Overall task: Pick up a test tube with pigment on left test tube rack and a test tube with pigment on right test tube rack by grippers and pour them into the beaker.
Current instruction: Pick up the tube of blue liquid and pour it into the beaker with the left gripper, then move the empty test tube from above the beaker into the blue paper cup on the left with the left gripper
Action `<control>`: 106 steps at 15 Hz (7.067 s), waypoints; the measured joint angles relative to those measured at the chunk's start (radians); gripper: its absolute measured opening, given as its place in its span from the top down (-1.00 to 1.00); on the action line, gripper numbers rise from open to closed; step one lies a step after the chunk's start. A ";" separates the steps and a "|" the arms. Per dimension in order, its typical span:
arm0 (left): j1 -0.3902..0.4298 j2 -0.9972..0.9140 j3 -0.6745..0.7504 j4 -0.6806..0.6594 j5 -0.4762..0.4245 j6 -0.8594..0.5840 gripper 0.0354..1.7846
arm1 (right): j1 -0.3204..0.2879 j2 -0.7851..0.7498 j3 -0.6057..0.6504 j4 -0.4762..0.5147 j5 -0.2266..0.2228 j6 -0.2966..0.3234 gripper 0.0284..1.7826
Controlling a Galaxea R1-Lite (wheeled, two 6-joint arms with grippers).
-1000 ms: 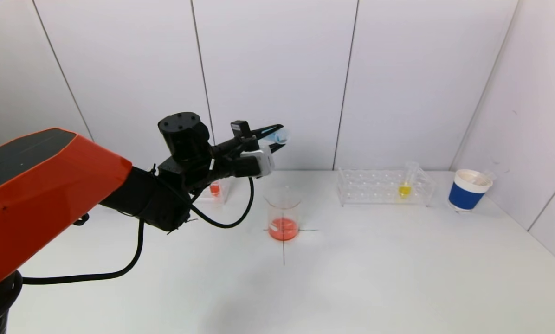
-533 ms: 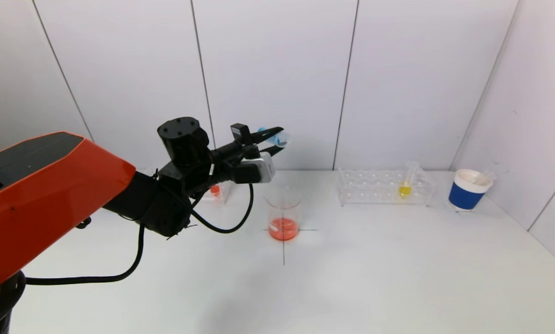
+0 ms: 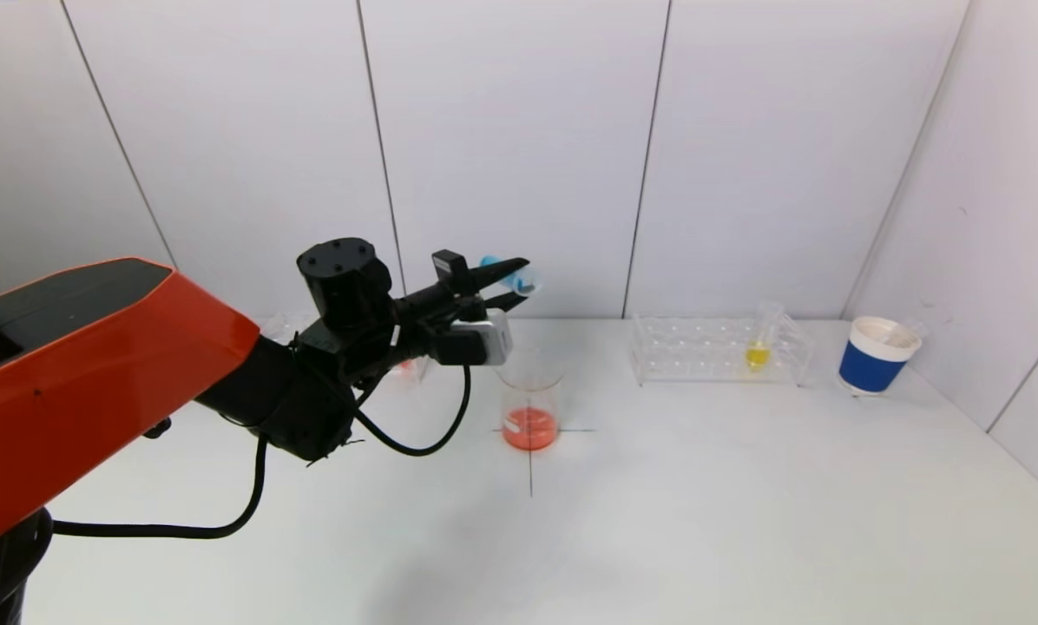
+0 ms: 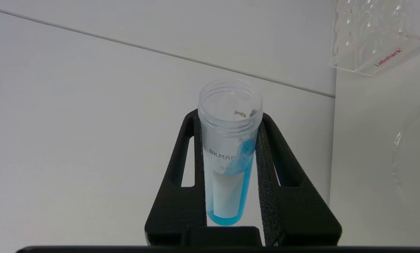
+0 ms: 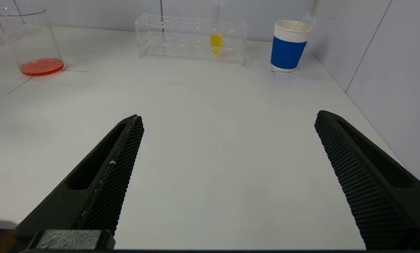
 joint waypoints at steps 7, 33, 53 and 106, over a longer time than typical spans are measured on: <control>-0.010 0.006 0.059 -0.029 -0.039 0.014 0.55 | 0.000 0.000 0.000 0.000 0.000 0.000 -0.99; 0.011 0.039 0.106 0.015 -0.066 0.139 0.55 | 0.000 0.000 0.000 0.000 0.000 0.000 -0.99; 0.034 0.001 -0.009 0.320 -0.051 0.375 0.55 | 0.000 0.000 0.000 0.000 0.000 0.000 -0.99; 0.022 -0.053 -0.111 0.508 0.019 0.553 0.55 | 0.000 0.000 0.000 0.000 0.000 0.000 -0.99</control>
